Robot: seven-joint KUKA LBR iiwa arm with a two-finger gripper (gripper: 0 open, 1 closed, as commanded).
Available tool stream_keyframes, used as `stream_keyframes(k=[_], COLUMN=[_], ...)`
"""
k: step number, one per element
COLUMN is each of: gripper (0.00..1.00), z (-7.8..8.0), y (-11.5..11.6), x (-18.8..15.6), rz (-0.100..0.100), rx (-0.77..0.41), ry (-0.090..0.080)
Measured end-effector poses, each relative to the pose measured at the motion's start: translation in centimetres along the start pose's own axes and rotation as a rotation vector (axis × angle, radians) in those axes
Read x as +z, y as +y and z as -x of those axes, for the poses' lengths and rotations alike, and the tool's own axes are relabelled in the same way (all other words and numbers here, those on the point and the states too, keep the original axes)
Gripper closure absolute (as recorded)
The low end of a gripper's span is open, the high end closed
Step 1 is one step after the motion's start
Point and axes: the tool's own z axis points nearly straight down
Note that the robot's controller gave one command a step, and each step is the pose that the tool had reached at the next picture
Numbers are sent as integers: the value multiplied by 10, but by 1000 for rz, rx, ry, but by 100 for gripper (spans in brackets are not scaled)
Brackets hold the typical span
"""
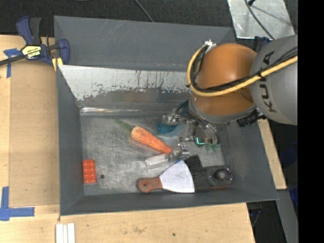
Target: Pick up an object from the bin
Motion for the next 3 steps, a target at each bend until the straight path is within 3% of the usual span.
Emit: stream_keyframes(k=[1,2,3], gripper=[0,100,100], z=[2,69,69], y=[0,1,1], x=[-4,108,108], rz=[0,-5,-5], rx=[1,-168,-168], ry=[-8,-12,-12])
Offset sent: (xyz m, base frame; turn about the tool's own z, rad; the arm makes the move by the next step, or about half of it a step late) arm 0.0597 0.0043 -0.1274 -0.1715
